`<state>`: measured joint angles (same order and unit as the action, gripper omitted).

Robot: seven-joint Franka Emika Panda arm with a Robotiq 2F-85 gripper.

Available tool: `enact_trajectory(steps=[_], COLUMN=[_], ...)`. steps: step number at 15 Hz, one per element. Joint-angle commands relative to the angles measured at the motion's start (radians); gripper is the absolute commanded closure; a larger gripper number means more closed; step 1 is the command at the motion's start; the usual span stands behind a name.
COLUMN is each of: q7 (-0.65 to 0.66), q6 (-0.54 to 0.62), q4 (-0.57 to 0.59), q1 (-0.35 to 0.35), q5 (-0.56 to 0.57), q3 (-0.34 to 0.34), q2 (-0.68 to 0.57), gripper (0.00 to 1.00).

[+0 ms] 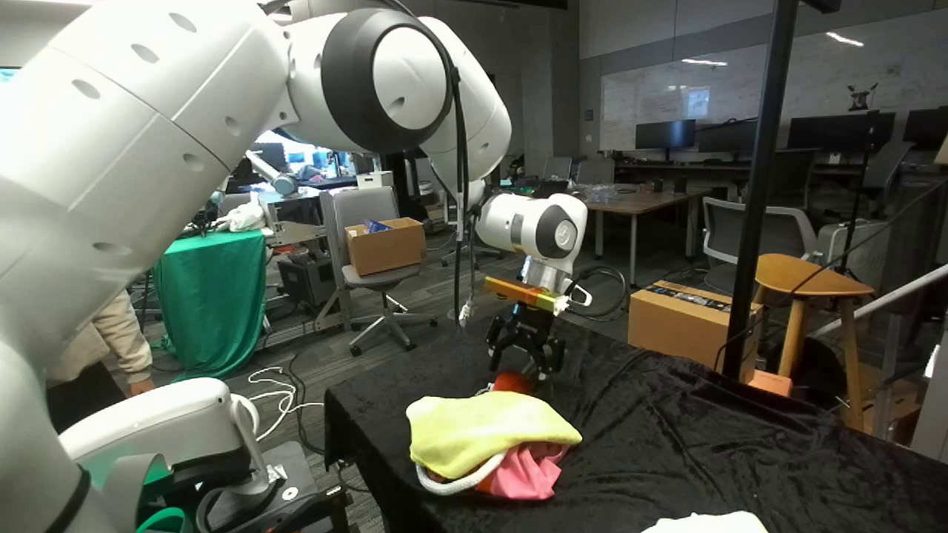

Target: Bunch up all the objects on the table

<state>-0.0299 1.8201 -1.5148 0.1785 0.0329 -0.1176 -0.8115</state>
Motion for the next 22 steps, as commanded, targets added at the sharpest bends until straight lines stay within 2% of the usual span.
enact_trajectory(steps=[1, 5, 12, 22], q7=[0.004, 0.014, 0.075, 0.285], q6=[-0.022, 0.012, 0.162, 0.446], q4=[0.037, 0.011, -0.105, -0.294], q1=[-0.001, -0.012, -0.104, -0.188], q5=[-0.016, -0.016, -0.106, -0.259], q3=[-0.003, 0.007, 0.042, 0.127], q2=[-0.011, 0.021, 0.150, 0.202], gripper=[0.00, 0.01, 0.00, 0.00])
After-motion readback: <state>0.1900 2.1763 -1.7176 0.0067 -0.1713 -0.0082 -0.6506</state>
